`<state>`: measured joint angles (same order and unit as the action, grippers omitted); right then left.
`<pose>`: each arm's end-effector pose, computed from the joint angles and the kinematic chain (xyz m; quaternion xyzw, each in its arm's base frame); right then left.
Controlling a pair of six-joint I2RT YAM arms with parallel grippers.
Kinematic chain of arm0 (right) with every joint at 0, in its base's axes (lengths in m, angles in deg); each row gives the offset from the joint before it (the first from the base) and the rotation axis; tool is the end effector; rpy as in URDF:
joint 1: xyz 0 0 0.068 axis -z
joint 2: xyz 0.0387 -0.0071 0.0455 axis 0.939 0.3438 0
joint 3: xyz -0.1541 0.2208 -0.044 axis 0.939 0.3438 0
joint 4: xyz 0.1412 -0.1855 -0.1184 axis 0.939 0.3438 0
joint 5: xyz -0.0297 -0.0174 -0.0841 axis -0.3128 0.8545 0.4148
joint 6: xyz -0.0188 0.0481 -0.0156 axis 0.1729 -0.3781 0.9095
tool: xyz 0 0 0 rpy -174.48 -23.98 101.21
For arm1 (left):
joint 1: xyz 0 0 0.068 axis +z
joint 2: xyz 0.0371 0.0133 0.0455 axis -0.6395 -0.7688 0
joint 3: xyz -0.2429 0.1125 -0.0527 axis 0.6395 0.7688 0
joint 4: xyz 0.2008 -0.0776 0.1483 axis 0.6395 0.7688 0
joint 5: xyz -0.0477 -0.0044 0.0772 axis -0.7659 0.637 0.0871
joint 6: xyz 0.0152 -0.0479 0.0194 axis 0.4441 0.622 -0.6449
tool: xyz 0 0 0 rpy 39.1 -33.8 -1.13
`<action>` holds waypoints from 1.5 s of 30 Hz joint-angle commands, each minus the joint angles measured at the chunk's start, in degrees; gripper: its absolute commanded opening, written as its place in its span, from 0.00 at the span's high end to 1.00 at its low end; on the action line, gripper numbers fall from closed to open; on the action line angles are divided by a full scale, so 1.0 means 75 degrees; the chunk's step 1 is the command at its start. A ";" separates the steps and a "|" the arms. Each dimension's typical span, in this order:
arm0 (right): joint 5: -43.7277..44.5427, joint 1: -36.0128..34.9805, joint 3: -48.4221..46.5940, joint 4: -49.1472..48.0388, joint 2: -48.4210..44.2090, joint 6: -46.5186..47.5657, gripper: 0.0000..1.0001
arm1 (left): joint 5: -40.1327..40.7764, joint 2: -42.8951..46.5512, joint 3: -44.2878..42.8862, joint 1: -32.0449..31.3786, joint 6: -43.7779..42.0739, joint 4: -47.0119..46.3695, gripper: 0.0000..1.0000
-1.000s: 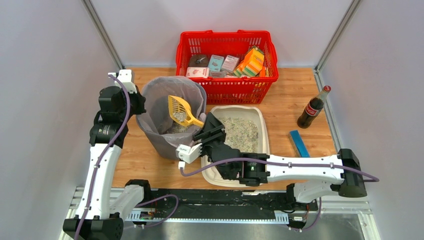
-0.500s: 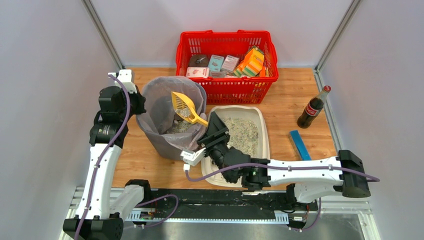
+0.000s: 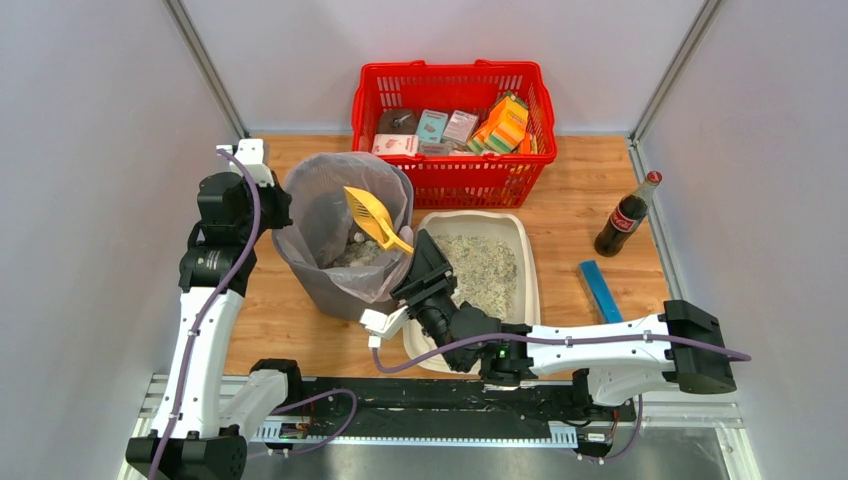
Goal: Clean the litter box
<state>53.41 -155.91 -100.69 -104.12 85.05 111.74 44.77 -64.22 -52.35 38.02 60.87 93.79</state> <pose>0.0495 0.2913 0.3237 -0.6237 0.2913 -0.4090 0.5991 0.1924 -0.0089 0.3881 -0.0179 0.8218 -0.0813 0.5636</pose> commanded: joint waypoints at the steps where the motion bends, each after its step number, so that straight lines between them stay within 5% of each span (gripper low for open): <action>1: 0.0108 -0.0027 -0.0463 -0.1182 -0.0229 0.0867 1.00 | -0.0438 -0.0074 -0.0072 -0.0085 0.0227 0.0267 1.00; 11: 0.0541 -0.0365 0.0062 -0.2145 -0.0136 0.1608 1.00 | -0.0438 -0.0015 -0.0061 -0.0085 0.0227 0.0266 1.00; 19: 0.1326 -0.1093 0.0087 0.2155 -0.0147 -0.2036 1.00 | -0.0473 -0.0027 -0.0072 -0.0085 0.0250 0.0267 1.00; 38: 0.1409 -0.0590 -0.1448 -0.1536 -0.0170 -0.0010 1.00 | -0.0450 0.0008 -0.0026 -0.0085 0.0250 0.0196 1.00; 40: 0.1420 -0.0601 -0.1390 -0.1198 -0.0241 -0.0325 1.00 | -0.0439 0.0020 -0.0025 -0.0085 0.0250 0.0208 1.00; 45: 0.1292 -0.0917 -0.0839 0.2361 -0.0511 -0.2677 1.00 | -0.0403 0.0032 -0.0037 -0.0085 0.0227 0.0220 1.00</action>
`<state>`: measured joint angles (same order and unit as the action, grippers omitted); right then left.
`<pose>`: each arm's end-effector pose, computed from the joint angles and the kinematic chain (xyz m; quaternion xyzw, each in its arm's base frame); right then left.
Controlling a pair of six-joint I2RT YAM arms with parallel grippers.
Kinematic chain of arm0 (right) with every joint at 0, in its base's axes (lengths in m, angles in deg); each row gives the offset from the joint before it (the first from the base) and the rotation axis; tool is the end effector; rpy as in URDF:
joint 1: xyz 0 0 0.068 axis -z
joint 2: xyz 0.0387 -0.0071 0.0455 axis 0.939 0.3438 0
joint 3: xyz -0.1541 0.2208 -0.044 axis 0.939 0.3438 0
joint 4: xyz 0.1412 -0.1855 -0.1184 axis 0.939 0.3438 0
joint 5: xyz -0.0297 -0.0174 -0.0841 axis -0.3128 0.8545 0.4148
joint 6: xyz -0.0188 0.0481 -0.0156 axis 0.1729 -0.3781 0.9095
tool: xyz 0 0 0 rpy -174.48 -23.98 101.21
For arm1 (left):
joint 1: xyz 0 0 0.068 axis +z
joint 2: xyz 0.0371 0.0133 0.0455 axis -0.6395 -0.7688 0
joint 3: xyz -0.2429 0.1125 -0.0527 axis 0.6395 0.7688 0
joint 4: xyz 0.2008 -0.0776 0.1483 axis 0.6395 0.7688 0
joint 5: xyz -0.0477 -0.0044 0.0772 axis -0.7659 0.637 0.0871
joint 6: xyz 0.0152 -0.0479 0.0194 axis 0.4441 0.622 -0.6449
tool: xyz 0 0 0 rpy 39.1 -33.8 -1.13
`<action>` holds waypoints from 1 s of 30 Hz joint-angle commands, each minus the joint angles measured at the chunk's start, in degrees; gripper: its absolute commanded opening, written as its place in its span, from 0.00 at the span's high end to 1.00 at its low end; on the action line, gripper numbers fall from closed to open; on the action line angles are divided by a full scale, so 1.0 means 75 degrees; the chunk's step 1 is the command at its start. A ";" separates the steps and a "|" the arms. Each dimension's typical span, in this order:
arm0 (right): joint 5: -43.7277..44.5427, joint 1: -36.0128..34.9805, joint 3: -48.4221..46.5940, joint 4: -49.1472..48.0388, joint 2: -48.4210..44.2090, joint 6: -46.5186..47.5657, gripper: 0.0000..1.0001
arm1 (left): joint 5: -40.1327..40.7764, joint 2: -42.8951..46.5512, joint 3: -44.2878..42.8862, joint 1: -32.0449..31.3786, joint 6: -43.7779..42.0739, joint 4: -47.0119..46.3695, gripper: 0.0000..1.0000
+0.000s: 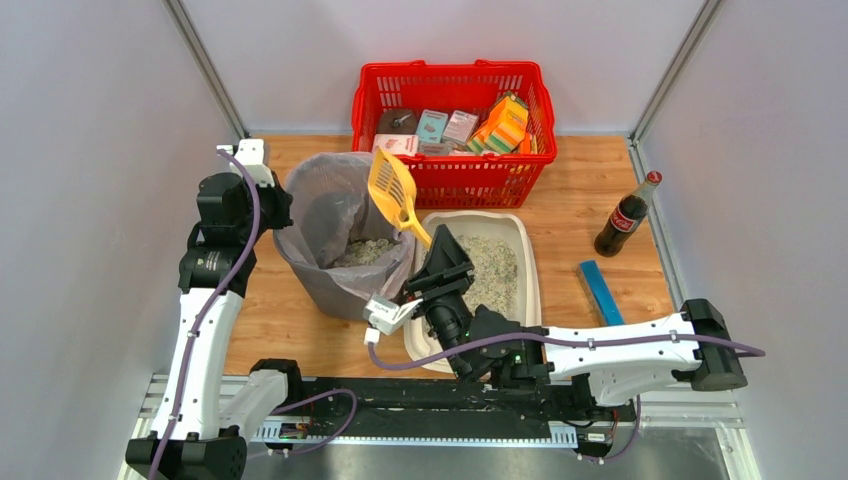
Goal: Clean the litter box
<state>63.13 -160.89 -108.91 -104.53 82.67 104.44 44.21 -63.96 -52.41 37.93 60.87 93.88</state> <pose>0.0273 0.2813 0.3833 -0.5324 0.3966 -0.3533 0.6592 0.1909 -0.0095 0.3891 -0.0144 0.8207 -0.0858 0.5648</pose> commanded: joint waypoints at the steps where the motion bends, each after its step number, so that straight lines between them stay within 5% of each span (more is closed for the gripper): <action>1: -0.0017 -0.0369 0.0234 0.2968 -0.0147 -0.2741 1.00 | -0.0328 -0.0015 -0.0017 -0.0073 0.0227 0.0208 1.00; 7: 0.0088 -0.0441 0.0233 0.4485 -0.0005 -0.3572 1.00 | -0.0386 -0.0050 -0.0052 -0.0073 0.0238 0.0231 1.00; 26: -0.0122 -0.0078 -0.0317 0.2143 -0.0099 -0.3219 1.00 | -0.0340 -0.0027 -0.0052 -0.0073 0.0145 0.0255 1.00; 30: -0.0567 0.0168 -0.0575 0.1989 -0.0146 -0.3817 1.00 | -0.0258 0.0008 -0.0029 -0.0073 0.0086 0.0243 0.90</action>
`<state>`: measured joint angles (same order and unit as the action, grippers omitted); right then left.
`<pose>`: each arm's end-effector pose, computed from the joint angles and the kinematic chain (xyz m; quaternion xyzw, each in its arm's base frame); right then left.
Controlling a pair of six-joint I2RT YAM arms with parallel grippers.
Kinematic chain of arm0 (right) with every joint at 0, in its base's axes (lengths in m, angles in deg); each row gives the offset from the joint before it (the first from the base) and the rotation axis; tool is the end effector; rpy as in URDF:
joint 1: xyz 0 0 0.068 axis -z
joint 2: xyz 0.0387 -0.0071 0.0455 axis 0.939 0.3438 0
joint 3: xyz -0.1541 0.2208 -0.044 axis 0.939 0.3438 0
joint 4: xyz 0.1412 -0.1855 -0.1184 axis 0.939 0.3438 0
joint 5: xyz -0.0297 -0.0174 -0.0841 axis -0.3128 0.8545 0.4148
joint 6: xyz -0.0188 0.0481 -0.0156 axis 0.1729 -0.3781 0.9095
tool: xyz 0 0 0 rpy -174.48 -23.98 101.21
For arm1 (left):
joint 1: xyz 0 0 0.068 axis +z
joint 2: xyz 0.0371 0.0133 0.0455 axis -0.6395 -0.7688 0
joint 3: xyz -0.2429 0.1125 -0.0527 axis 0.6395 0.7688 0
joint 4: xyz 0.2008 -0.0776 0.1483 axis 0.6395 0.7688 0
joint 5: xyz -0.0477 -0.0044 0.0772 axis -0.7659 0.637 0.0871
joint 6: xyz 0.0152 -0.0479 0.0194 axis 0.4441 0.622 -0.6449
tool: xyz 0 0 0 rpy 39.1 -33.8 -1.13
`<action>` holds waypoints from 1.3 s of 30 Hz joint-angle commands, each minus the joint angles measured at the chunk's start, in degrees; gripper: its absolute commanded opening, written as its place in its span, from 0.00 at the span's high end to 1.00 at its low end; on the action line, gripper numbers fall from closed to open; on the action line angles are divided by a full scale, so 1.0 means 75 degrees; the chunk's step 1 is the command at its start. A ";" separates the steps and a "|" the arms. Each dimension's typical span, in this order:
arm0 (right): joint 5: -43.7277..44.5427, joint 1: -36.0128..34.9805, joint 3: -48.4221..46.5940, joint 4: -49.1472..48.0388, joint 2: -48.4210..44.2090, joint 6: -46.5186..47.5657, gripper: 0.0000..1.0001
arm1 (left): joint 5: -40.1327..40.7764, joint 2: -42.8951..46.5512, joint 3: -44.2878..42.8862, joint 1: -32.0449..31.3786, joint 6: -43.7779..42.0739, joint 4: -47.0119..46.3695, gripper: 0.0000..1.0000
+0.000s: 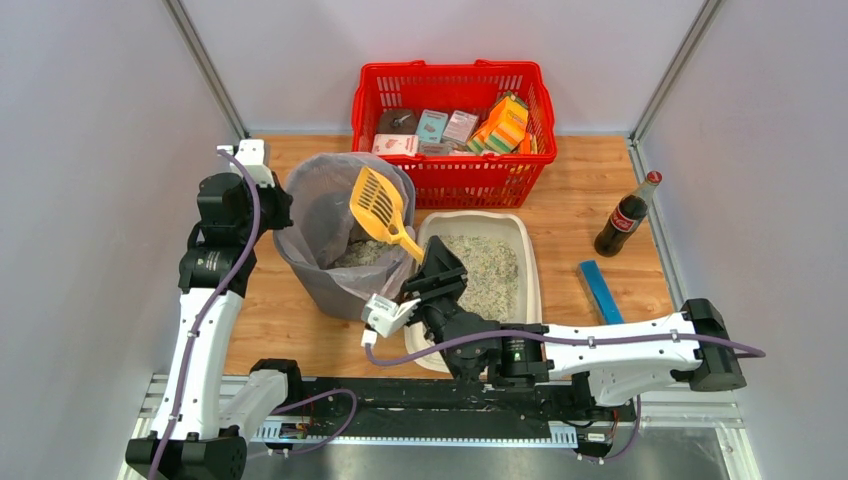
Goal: Clean the litter box
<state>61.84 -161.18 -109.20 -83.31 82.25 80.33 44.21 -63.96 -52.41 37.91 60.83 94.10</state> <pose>0.0255 0.2837 0.3542 -0.5645 0.4447 -0.2855 0.6341 0.1908 -0.0096 0.3887 -0.0141 0.8218 -0.0856 0.5632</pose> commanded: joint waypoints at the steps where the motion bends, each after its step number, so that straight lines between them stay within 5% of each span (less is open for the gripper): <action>1: -0.0442 0.0299 -0.0595 -0.0969 -0.0102 -0.0708 1.00 | -0.0211 0.0008 -0.0017 -0.0070 0.0080 0.0226 0.86; 6: -0.0723 0.0663 -0.0736 -0.1111 -0.0219 -0.1516 1.00 | 0.0012 0.0067 -0.0028 -0.0070 -0.0002 0.0226 0.35; 9: -0.0969 0.1014 -0.0865 -0.0935 -0.0418 -0.2369 1.00 | 0.0082 0.0125 -0.0028 -0.0070 -0.0049 0.0226 0.27; 22: -0.3395 0.3802 -0.1006 0.2003 -0.1987 -0.7362 1.00 | 0.0762 0.0630 0.0020 -0.0105 -0.0388 -0.0232 0.26; 39: -0.4462 0.5573 -0.0455 0.4396 -0.3161 -0.9498 0.99 | 0.1618 0.0220 -0.1458 -0.0843 -0.0553 0.0601 0.26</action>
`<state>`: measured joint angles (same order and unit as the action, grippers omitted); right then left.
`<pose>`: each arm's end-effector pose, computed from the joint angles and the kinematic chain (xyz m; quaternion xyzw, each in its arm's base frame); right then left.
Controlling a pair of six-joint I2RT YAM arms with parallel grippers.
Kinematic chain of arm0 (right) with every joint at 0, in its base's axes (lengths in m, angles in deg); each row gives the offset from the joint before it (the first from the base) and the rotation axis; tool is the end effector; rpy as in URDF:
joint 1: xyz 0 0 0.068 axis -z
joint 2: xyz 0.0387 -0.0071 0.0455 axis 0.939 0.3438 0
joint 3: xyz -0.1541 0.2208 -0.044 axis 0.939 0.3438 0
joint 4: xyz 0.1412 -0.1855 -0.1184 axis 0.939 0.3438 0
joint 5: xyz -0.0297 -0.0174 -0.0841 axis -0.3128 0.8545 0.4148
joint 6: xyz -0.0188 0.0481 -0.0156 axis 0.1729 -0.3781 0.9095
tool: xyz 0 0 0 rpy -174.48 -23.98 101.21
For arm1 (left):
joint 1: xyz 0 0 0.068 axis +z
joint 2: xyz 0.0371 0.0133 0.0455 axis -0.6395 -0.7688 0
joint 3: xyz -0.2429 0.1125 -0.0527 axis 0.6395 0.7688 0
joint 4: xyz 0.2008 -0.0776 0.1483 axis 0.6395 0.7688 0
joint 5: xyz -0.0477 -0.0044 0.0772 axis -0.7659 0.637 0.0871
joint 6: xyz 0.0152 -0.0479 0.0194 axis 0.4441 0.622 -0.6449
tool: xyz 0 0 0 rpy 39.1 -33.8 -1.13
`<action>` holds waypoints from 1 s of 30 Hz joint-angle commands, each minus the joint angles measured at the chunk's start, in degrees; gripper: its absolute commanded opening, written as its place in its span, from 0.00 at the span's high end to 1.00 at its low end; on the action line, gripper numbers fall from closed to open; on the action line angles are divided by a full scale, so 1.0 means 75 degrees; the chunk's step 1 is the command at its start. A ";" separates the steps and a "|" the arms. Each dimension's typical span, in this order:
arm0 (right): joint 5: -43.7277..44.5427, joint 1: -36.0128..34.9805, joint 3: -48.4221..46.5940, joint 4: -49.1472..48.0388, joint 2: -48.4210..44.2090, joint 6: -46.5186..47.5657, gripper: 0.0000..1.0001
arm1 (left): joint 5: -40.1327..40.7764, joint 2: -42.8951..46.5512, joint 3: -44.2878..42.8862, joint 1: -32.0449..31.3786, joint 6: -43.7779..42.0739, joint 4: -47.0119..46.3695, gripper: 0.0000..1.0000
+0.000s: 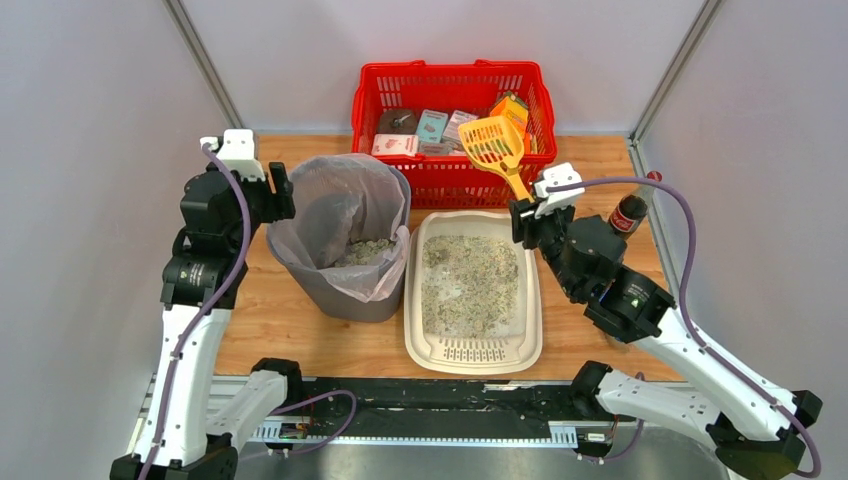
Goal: Clean the litter box
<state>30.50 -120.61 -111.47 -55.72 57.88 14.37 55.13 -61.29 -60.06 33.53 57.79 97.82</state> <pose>0.1258 0.1238 0.4101 -0.1730 0.7130 0.0546 0.6773 0.1622 -0.0143 0.4324 -0.0178 0.7877 -0.0202 0.6155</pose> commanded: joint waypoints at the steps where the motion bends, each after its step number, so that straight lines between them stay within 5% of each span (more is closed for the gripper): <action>1: -0.0307 0.0200 -0.0164 0.0928 0.0100 -0.0784 1.00 | 0.0172 -0.0183 -0.0566 -0.0365 -0.0182 0.0117 0.26; 9: -0.1056 0.0704 -0.0269 0.2031 0.0112 -0.1605 1.00 | 0.0079 -0.0827 -0.1270 -0.1163 -0.0242 0.0211 0.27; 30: -0.2439 0.0658 -0.2165 0.7044 0.1892 -0.3386 1.00 | 0.0067 -0.0312 0.0124 -0.1175 -0.0475 -0.0480 0.27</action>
<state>15.77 -115.34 -122.11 -13.52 68.87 -6.63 54.74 -65.03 -59.50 24.88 55.91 96.90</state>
